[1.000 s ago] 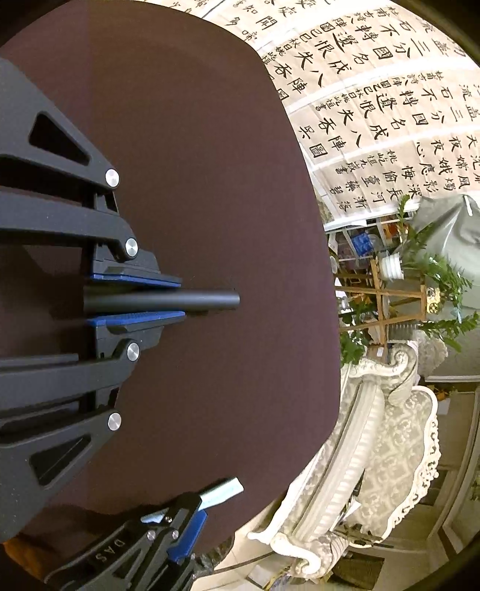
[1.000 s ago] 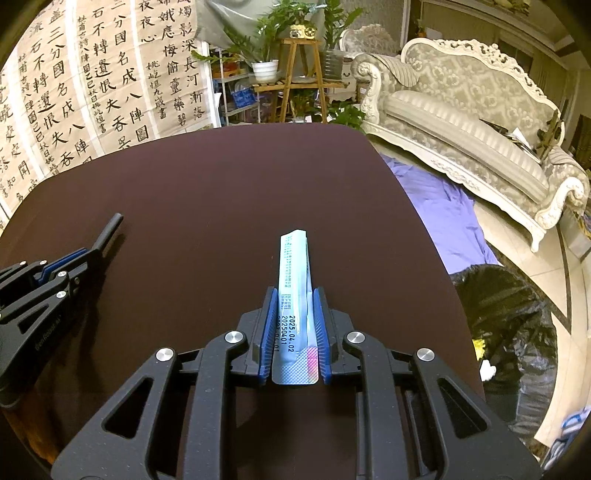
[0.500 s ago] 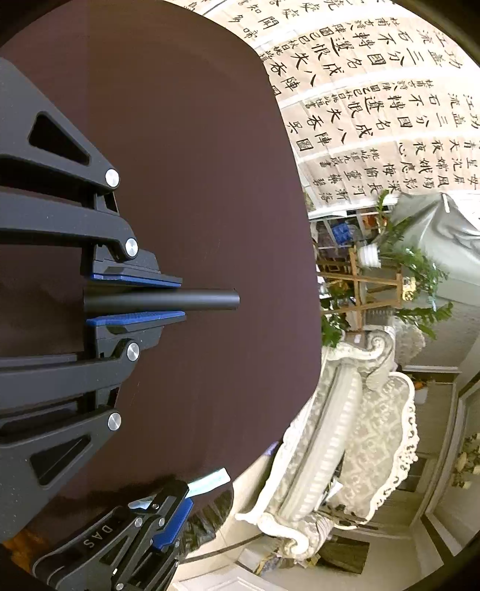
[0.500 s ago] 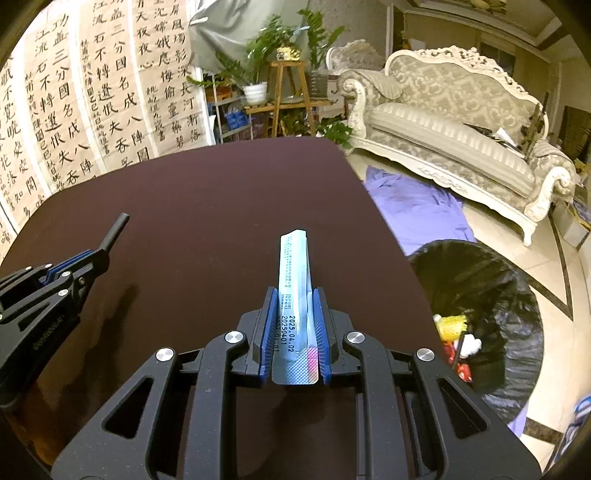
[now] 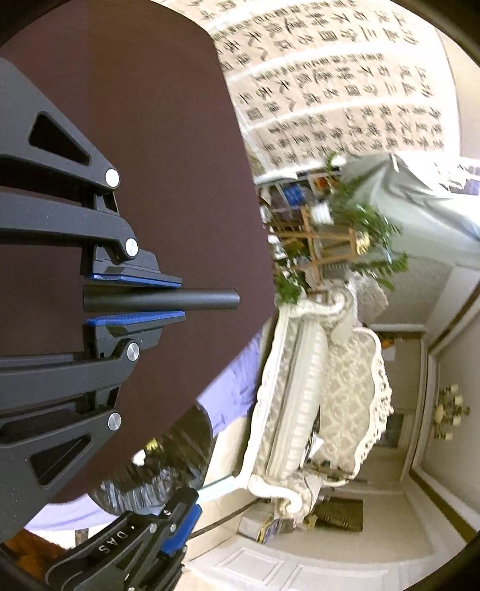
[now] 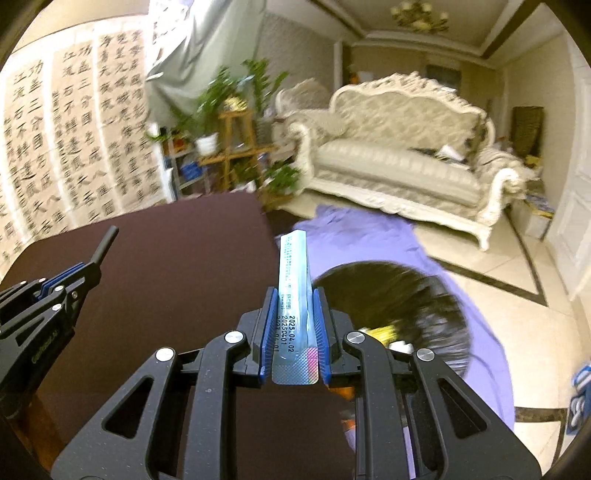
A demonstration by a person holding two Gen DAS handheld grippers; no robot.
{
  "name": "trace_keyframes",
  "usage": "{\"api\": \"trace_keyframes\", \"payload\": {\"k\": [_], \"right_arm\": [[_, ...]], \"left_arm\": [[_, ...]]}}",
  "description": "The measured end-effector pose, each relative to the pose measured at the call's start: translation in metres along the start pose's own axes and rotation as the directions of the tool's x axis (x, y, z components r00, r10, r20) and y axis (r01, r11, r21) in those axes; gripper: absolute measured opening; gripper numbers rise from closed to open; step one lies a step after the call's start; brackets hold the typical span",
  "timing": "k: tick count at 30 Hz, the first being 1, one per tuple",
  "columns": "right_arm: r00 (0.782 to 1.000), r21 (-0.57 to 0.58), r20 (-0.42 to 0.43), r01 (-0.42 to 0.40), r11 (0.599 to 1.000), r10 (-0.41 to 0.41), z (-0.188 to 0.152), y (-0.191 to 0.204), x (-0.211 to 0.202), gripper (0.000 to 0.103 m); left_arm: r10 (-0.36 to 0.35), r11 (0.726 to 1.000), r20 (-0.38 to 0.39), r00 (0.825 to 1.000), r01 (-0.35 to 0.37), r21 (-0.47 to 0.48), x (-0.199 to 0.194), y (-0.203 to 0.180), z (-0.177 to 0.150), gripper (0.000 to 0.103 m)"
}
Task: Collect trash
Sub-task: 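Carry tube and rod over the black bin and open both tools to drop them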
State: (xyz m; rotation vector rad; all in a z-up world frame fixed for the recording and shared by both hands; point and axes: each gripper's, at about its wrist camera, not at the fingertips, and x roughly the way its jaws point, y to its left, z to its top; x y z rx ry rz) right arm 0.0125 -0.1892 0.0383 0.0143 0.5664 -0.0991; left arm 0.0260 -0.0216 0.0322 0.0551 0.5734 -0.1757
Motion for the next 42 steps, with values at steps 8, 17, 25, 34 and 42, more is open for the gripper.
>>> {"api": "trace_keyframes", "payload": {"k": [8,17,25,34,42], "right_arm": [[0.995,0.050,0.022,0.094,0.994,-0.095,0.001,-0.051,0.012,0.020],[0.990,0.098,-0.012,0.139,0.985,-0.139,-0.005,-0.089,0.039,0.020],[0.989,0.137,-0.049,0.142,0.980,-0.136,-0.009,-0.108,0.064,0.020],[0.988,0.153,-0.083,0.146,0.977,-0.134,-0.010,-0.119,0.087,0.020],[0.985,0.160,-0.102,0.153,0.975,-0.138,-0.010,-0.118,0.097,0.021]], "left_arm": [[-0.093,0.994,0.019,0.996,0.091,0.055,0.023,-0.052,0.014,0.014],[-0.129,0.982,-0.008,0.992,0.129,0.135,0.059,-0.095,0.020,0.014],[-0.132,0.975,-0.050,0.990,0.139,0.176,0.086,-0.120,0.022,0.014],[-0.106,0.971,-0.098,0.990,0.125,0.205,0.113,-0.133,0.021,0.014],[-0.101,0.970,-0.124,0.987,0.125,0.209,0.124,-0.132,0.025,0.016]]}}
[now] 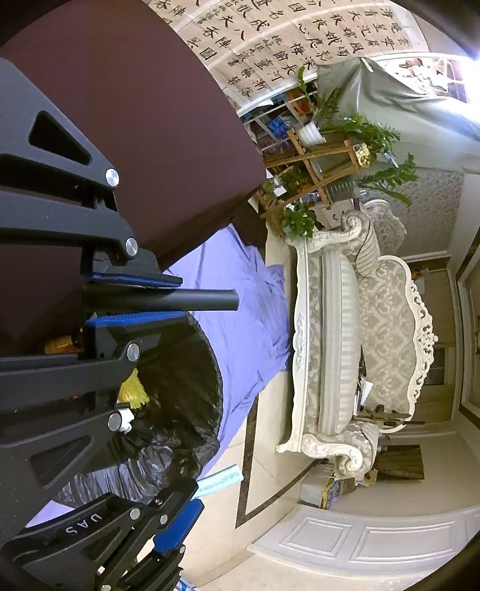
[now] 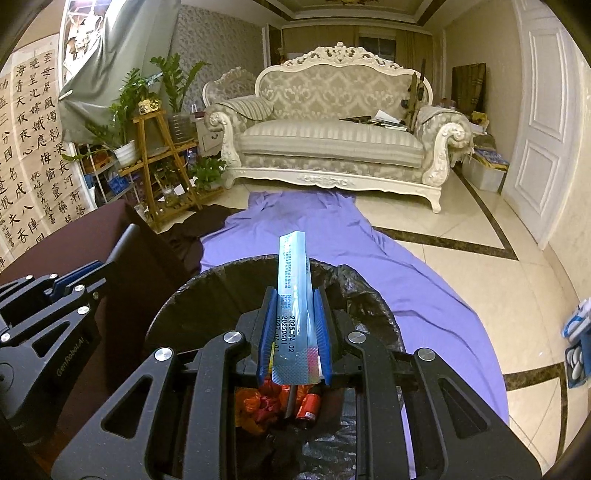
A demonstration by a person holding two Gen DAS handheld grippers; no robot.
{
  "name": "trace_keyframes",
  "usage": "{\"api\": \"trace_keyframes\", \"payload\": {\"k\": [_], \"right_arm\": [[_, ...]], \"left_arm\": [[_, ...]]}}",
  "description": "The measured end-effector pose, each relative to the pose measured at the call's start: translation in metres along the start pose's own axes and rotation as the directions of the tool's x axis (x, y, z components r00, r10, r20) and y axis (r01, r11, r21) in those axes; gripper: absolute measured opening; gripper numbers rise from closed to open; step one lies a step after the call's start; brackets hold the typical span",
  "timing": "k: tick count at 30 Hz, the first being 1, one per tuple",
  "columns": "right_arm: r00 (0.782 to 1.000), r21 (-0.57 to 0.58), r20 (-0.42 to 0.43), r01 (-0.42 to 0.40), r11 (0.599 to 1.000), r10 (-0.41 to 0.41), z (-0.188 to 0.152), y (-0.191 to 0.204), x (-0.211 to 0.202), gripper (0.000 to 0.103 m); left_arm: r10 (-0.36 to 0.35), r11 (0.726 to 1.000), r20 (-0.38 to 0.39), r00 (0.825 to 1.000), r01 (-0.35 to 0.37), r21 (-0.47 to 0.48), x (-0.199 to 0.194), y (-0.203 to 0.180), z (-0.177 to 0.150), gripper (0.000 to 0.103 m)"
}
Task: Collect trash
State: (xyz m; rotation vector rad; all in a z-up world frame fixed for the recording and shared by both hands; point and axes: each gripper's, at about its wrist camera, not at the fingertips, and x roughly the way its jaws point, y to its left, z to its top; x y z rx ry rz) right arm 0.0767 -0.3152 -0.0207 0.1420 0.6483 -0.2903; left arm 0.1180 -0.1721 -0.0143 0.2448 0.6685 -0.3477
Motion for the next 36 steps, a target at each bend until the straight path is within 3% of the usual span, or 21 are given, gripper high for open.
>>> {"api": "trace_keyframes", "payload": {"k": [4,7,13,29,36], "right_arm": [[1.000,0.006,-0.006,0.001,1.000,-0.001,0.004,-0.001,0.003,0.022],[1.000,0.004,0.003,0.010,1.000,-0.010,0.004,0.000,0.003,0.032],[1.000,0.009,0.010,0.021,1.000,-0.021,0.004,0.000,0.000,0.034],[0.995,0.034,0.055,0.083,0.996,-0.085,0.004,-0.010,-0.026,0.066],[0.993,0.034,0.074,0.090,0.995,-0.092,0.001,-0.011,-0.041,0.068]], "left_arm": [[-0.005,1.000,-0.003,1.000,0.005,-0.005,0.002,0.002,0.000,0.039],[-0.006,1.000,0.008,1.000,0.006,-0.007,0.001,0.003,-0.001,0.053],[-0.003,1.000,0.024,1.000,0.003,-0.008,-0.002,0.002,-0.002,0.070],[0.040,0.999,0.055,0.998,-0.039,-0.017,-0.021,0.008,-0.008,0.083],[0.027,1.000,0.092,0.995,-0.026,-0.007,-0.038,0.007,-0.008,0.084]]}}
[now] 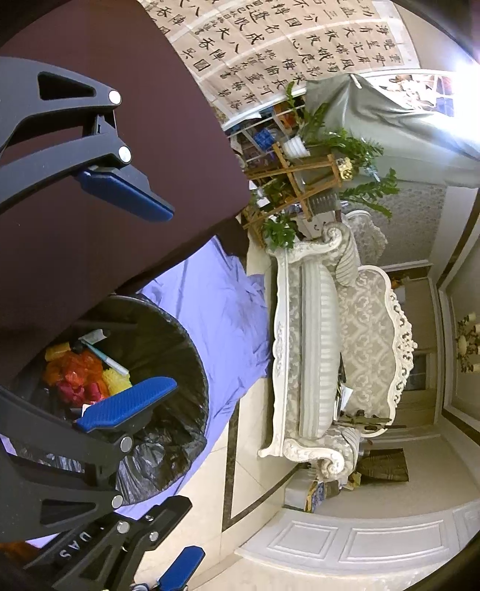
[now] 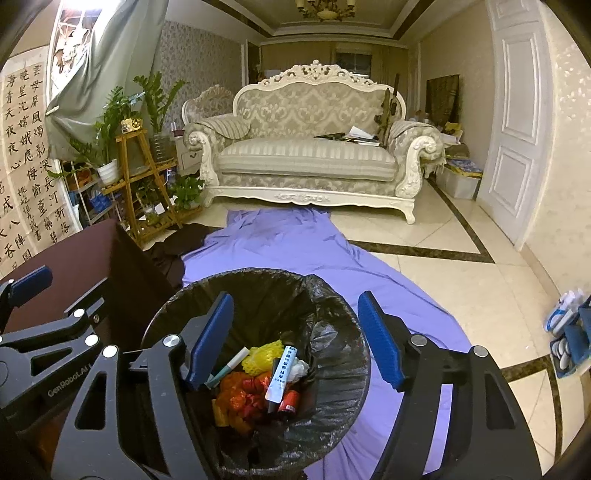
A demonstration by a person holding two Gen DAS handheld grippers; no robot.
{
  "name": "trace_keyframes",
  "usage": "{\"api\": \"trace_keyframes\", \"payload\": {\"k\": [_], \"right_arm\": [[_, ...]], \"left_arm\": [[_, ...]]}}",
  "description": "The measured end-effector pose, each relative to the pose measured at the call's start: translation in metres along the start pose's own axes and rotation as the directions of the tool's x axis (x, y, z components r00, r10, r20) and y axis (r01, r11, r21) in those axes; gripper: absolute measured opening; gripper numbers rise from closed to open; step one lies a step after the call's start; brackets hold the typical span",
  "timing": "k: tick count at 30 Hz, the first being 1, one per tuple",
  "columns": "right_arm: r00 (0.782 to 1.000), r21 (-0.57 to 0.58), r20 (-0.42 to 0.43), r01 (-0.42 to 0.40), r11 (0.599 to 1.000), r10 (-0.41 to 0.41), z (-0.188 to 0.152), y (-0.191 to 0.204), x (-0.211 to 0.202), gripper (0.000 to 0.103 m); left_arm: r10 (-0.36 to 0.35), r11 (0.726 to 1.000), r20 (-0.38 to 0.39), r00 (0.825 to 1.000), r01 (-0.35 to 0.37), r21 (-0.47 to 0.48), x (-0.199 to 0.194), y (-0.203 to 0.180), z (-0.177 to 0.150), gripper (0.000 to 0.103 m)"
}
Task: Collect trash
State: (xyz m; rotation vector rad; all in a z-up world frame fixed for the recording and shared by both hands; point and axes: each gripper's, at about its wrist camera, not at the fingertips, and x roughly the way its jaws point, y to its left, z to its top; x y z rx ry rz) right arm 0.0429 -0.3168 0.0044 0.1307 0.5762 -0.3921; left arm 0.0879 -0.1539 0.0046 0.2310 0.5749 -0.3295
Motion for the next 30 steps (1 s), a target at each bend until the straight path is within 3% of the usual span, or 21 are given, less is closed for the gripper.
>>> {"api": "trace_keyframes", "payload": {"k": [16,30], "right_arm": [[1.000,0.011,0.004,0.000,1.000,0.000,-0.003,-0.003,-0.028,0.068],[0.998,-0.009,0.061,-0.034,0.999,0.035,-0.006,0.011,-0.081,0.069]], "left_arm": [[-0.050,0.998,0.010,0.999,0.050,-0.037,-0.023,0.001,0.000,0.084],[-0.026,0.995,0.002,1.000,0.026,-0.094,-0.071,0.030,-0.020,0.085]]}}
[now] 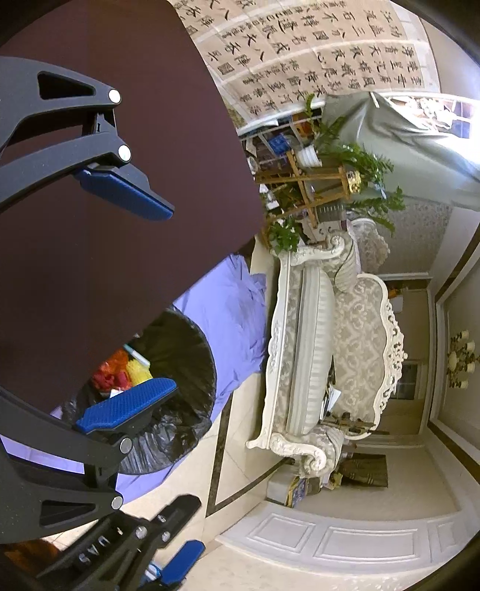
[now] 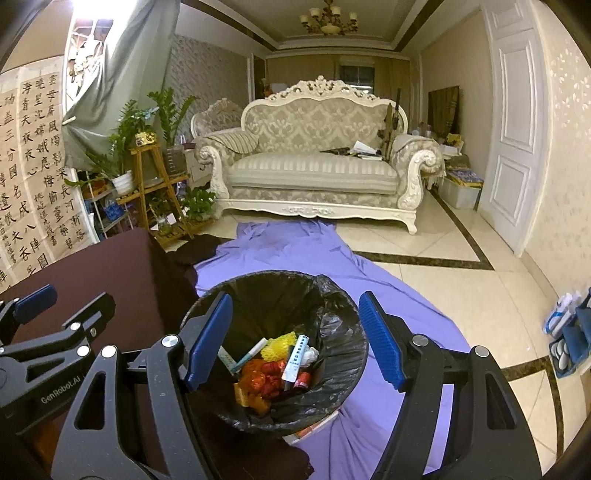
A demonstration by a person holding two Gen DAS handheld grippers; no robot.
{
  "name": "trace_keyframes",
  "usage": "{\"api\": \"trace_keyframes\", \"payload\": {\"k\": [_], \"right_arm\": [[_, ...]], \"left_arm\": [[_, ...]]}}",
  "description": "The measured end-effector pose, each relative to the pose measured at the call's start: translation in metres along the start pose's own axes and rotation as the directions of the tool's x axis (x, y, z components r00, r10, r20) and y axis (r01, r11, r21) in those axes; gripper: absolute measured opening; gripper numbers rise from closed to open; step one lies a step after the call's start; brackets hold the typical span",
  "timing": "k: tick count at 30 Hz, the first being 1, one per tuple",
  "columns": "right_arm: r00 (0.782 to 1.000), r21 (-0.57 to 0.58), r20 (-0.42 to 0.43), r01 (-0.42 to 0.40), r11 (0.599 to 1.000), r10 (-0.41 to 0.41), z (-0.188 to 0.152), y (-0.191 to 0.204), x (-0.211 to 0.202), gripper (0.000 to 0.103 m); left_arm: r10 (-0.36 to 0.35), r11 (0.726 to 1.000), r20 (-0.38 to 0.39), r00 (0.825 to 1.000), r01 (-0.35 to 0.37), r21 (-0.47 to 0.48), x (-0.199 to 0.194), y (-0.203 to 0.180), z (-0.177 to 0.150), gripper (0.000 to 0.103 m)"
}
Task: Collect trash
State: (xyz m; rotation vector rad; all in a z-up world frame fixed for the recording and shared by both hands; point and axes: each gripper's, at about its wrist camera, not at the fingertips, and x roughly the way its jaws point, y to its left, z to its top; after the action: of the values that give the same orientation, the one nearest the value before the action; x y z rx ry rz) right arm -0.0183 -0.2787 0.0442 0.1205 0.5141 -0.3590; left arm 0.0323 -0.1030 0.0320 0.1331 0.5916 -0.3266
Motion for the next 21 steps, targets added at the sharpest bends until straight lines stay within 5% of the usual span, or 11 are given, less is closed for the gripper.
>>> {"api": "trace_keyframes", "payload": {"k": [21], "right_arm": [[0.998,-0.035,0.053,-0.024,0.999,0.026,-0.002,0.012,-0.036,0.070]], "left_arm": [[0.031,0.998,0.025,0.999,-0.029,-0.047,-0.031,0.019,-0.010,0.085]]}}
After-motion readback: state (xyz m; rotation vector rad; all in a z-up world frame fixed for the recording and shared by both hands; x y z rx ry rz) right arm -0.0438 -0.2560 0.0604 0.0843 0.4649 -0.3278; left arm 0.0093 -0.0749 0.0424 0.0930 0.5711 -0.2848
